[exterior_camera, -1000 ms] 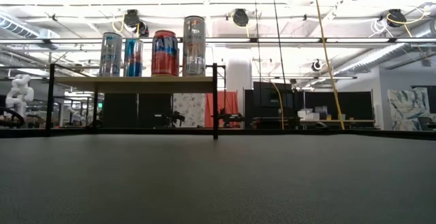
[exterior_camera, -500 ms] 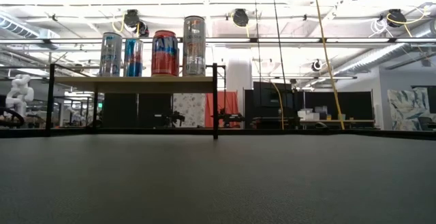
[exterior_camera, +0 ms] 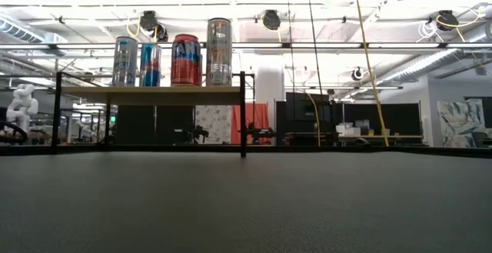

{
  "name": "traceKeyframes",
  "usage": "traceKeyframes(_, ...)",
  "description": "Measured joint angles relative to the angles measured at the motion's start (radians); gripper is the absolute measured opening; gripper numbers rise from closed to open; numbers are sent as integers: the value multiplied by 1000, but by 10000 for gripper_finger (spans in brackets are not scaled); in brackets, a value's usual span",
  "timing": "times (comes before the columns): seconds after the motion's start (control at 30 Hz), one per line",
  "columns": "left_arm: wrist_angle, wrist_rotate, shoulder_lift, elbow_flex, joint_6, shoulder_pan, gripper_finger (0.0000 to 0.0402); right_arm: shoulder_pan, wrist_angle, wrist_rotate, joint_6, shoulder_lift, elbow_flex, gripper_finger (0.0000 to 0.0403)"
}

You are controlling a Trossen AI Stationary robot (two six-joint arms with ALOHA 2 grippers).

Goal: Place canned beverage on shelf
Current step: Put the white-blue soda can aligned with the other white-blue soda can on the shelf

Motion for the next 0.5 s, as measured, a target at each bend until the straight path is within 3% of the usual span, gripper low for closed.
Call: traceKeyframes(0.5, -2, 0, 0, 0, 1, 0, 1, -12, -63, -52, 71, 0, 0, 224)
